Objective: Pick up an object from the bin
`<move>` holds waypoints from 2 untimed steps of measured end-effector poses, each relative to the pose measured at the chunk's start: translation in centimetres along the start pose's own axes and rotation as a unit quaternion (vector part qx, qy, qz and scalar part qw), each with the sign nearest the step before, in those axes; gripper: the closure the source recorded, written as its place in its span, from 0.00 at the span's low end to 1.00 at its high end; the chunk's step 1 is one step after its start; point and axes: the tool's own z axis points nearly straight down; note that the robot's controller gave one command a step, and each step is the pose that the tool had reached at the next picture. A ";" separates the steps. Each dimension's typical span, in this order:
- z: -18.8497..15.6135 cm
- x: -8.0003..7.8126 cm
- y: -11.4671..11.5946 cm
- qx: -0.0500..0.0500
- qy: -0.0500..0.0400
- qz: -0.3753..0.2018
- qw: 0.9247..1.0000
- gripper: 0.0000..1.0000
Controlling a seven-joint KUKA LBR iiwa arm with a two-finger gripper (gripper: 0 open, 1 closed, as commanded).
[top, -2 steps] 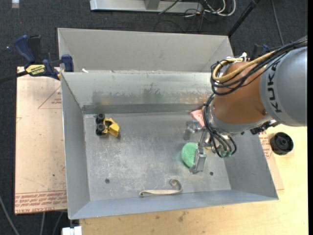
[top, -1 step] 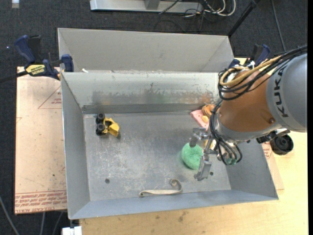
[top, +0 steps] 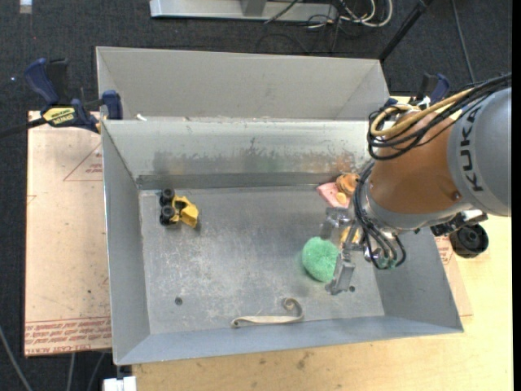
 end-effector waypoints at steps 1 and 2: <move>7.1 1.4 0.8 0.000 0.001 0.061 0.998 0.00; 6.6 -0.2 -0.1 0.000 -0.004 0.051 0.999 1.00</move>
Offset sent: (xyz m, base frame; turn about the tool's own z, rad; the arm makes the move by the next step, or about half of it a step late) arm -0.0012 -0.0013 -0.0685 0.1002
